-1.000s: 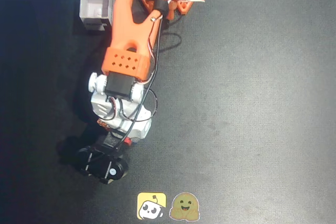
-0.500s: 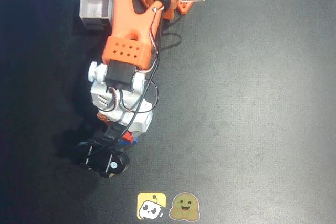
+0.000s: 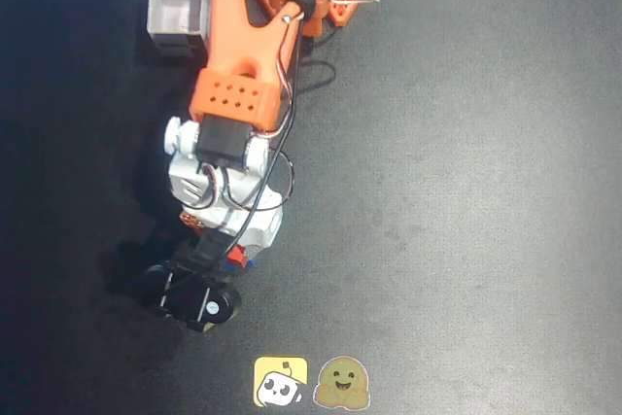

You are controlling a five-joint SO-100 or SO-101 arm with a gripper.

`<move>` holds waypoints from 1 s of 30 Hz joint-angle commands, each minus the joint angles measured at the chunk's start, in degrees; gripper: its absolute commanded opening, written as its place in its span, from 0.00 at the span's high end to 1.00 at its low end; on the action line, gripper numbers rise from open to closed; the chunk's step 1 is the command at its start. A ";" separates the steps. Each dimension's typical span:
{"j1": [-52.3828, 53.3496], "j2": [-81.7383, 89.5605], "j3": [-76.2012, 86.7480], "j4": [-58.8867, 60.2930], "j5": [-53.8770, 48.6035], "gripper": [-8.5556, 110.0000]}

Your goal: Put the red cube on top of the blue cube.

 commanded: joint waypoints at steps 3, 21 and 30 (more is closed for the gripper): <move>0.18 1.58 0.97 -2.55 -0.35 0.84; 0.09 3.78 9.32 -9.93 0.00 0.79; 0.09 5.10 10.28 -10.11 0.00 0.75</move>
